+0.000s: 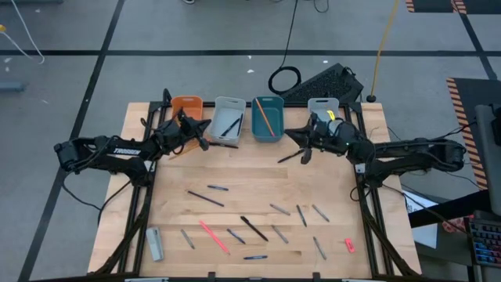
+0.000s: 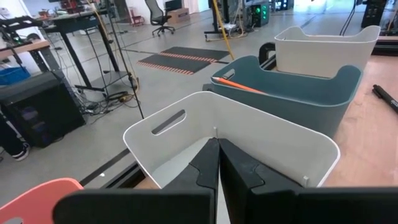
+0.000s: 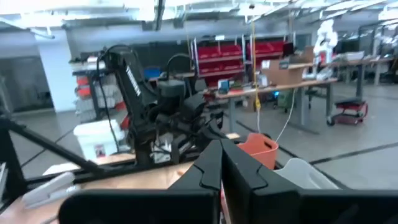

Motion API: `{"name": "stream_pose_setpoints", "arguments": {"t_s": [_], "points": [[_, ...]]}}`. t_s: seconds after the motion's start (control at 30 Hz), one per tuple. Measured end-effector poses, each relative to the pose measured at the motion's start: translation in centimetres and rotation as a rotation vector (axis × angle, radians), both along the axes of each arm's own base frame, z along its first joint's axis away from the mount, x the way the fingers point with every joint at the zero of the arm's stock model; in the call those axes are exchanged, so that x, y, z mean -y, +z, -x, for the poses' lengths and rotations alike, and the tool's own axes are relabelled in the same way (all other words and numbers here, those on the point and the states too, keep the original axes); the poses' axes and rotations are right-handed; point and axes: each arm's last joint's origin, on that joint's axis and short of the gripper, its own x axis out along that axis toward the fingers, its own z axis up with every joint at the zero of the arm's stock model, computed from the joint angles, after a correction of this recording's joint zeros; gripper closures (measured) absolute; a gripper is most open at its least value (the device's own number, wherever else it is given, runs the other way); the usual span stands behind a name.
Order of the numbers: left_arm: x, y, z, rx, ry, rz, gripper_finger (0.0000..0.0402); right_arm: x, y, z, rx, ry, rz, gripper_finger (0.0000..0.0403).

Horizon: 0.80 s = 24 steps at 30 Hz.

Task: Sort crayons/erasers/pens/pencils in bins
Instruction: Remove the orange pencil from the blue bin

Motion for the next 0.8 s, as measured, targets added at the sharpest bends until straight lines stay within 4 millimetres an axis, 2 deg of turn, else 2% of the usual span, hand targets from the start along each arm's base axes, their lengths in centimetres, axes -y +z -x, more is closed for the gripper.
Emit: {"name": "stream_pose_setpoints", "arguments": {"t_s": [0.1,0.8], "points": [[0.0,0.0,0.0,0.001,0.000,-0.002,0.0385,0.1,-0.6,0.2,-0.014,-0.010,-0.014,0.0403],[0.0,0.0,0.0,0.013,0.003,0.012,0.0385,1.6,-1.0,0.6,-0.061,-0.120,-0.050,0.0403]]}}
